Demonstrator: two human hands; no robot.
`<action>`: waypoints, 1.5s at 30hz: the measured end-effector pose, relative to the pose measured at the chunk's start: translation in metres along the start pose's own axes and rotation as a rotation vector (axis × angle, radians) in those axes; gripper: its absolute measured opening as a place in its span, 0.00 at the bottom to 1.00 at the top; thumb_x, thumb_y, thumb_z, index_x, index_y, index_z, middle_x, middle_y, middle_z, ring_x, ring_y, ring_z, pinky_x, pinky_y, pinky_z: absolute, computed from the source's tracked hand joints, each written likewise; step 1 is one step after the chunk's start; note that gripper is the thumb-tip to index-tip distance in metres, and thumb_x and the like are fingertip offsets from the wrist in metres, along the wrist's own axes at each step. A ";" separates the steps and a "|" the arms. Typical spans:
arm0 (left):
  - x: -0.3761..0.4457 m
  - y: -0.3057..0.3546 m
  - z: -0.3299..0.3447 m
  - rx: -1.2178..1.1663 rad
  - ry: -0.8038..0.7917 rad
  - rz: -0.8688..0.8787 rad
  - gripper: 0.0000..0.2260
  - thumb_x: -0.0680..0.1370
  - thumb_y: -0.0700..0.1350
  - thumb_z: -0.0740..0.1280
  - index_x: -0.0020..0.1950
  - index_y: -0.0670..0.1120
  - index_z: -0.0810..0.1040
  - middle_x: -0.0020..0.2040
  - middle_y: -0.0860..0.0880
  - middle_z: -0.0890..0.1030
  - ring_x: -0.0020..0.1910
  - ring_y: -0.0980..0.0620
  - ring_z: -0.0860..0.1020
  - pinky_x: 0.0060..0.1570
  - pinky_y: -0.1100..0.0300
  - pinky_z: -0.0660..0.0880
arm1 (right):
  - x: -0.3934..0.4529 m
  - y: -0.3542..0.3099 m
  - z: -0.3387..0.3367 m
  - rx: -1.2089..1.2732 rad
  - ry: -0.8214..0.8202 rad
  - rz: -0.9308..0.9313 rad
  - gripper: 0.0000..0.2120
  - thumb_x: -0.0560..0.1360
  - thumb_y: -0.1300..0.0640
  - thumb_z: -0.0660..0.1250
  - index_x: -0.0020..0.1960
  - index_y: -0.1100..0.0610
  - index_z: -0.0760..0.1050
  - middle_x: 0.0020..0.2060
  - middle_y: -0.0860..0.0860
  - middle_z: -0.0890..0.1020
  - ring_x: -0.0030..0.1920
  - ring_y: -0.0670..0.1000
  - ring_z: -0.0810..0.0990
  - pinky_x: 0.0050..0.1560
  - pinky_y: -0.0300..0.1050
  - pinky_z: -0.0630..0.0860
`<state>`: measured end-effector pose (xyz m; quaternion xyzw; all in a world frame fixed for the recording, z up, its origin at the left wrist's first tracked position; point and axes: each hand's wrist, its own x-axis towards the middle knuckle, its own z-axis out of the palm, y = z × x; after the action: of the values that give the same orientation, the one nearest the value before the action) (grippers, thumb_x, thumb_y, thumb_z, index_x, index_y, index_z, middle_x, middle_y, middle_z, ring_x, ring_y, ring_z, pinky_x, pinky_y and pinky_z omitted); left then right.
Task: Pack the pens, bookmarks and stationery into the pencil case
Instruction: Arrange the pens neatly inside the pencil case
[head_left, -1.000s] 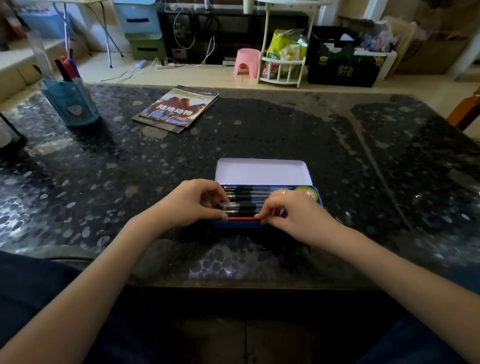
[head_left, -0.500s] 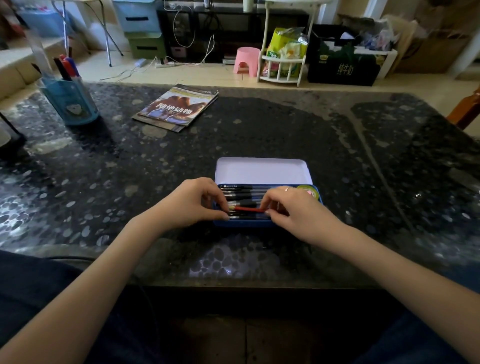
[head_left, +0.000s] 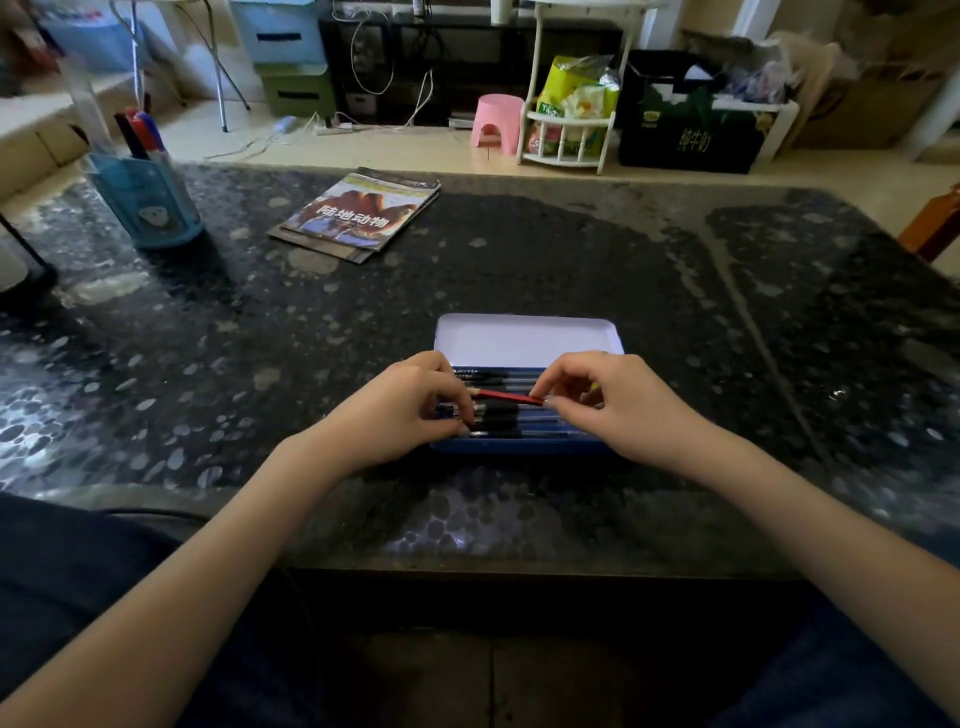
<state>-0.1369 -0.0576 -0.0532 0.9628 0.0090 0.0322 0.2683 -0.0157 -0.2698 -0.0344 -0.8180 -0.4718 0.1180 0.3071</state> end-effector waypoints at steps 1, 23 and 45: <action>-0.001 0.000 0.000 0.014 0.012 0.011 0.08 0.70 0.46 0.74 0.43 0.57 0.79 0.43 0.58 0.71 0.38 0.59 0.73 0.39 0.69 0.67 | 0.000 0.000 -0.001 0.011 0.000 0.000 0.06 0.75 0.60 0.69 0.47 0.49 0.79 0.39 0.42 0.79 0.42 0.39 0.77 0.42 0.31 0.74; -0.002 -0.001 -0.001 -0.041 0.102 -0.036 0.03 0.69 0.41 0.75 0.42 0.46 0.85 0.45 0.54 0.76 0.42 0.60 0.77 0.42 0.74 0.72 | 0.000 -0.005 0.029 -0.048 -0.037 -0.175 0.08 0.71 0.66 0.72 0.47 0.57 0.85 0.41 0.48 0.83 0.43 0.42 0.76 0.46 0.25 0.67; -0.002 -0.006 -0.004 -0.122 0.140 -0.080 0.06 0.69 0.45 0.75 0.39 0.51 0.78 0.38 0.55 0.80 0.40 0.62 0.77 0.40 0.70 0.74 | 0.003 0.008 0.020 -0.444 0.100 -0.059 0.07 0.76 0.56 0.66 0.51 0.55 0.80 0.50 0.50 0.80 0.52 0.51 0.76 0.48 0.47 0.75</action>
<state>-0.1393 -0.0509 -0.0528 0.9389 0.0641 0.0889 0.3262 -0.0183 -0.2627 -0.0552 -0.8563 -0.4940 -0.0385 0.1458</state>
